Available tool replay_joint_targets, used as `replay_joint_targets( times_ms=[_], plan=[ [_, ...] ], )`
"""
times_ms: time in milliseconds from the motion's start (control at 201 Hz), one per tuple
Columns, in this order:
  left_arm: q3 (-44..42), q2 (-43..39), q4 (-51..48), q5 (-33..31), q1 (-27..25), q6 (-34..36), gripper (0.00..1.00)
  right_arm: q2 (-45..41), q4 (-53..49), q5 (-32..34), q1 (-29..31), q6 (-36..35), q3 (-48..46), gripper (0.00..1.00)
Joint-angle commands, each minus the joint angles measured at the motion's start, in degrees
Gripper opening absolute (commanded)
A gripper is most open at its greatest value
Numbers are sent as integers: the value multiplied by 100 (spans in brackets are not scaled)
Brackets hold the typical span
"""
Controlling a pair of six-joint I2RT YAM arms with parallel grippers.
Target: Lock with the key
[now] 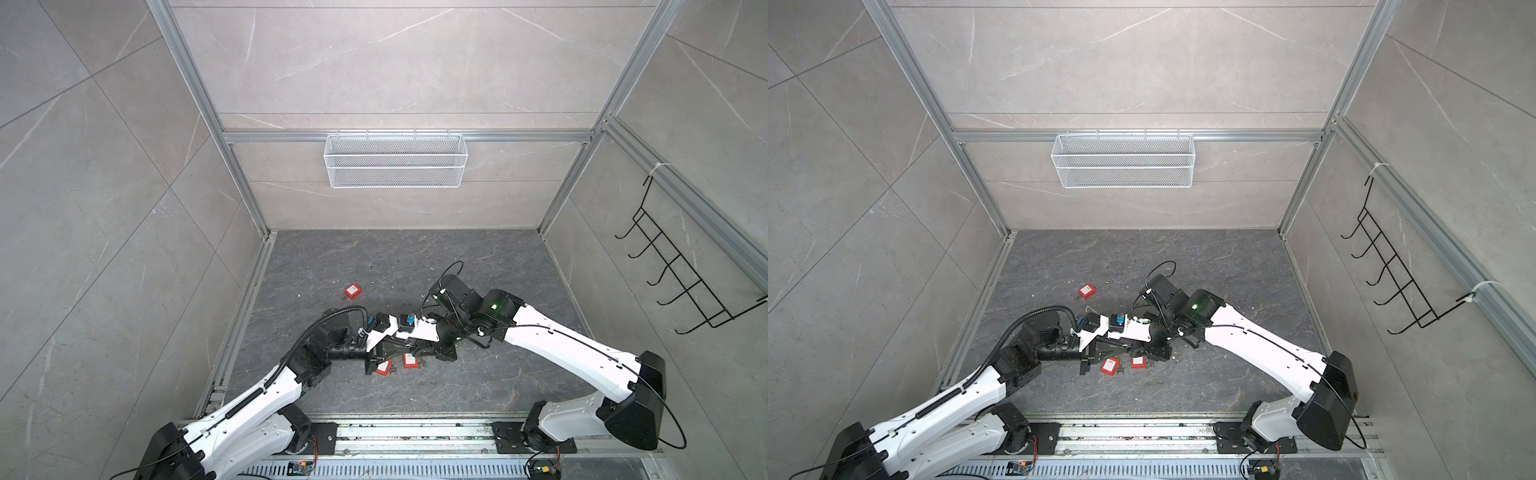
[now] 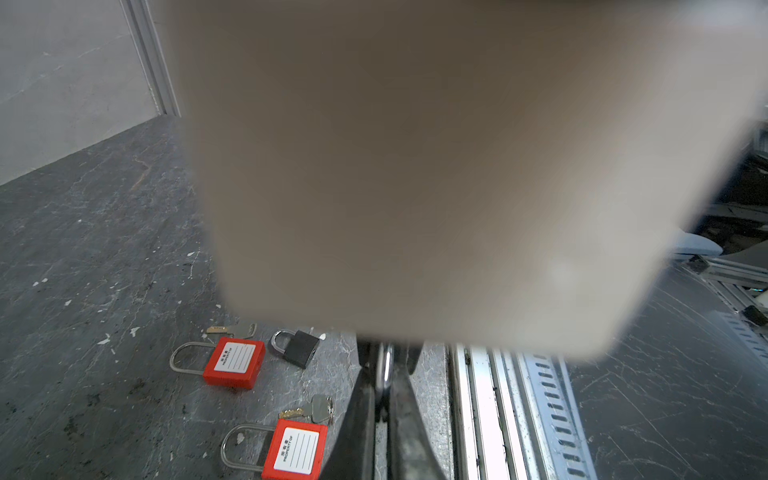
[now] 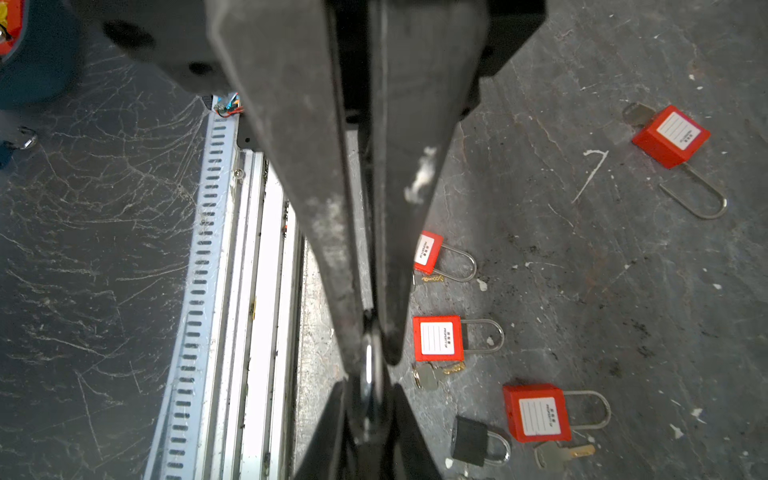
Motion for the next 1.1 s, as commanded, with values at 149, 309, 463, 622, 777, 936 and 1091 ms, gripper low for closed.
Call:
replay_joint_targets(
  times_ms=[149, 309, 463, 622, 777, 936, 1091],
  plan=[
    [-235, 365, 380, 64, -459, -258, 0, 49, 2077, -776, 128, -91, 293, 0],
    [-109, -27, -47, -266, -436, -58, 0, 104, 1685, -450, 122, -153, 185, 0],
    [251, -453, -950, -446, -270, 263, 0, -120, 1522, 44, 41, -52, -342, 12],
    [398, -682, -1279, -191, 185, 335, 0, -674, 1536, 476, -55, 82, -961, 27],
    [678, -628, -1660, -112, 287, 585, 0, -1045, 1137, 514, -71, 210, -1267, 32],
    [860, -479, -1710, 20, 290, 687, 0, -1204, 1036, 558, -82, 304, -1480, 33],
    [991, -343, -1869, 122, 290, 825, 0, -1096, 1176, 512, -86, 313, -1436, 31]
  ],
)
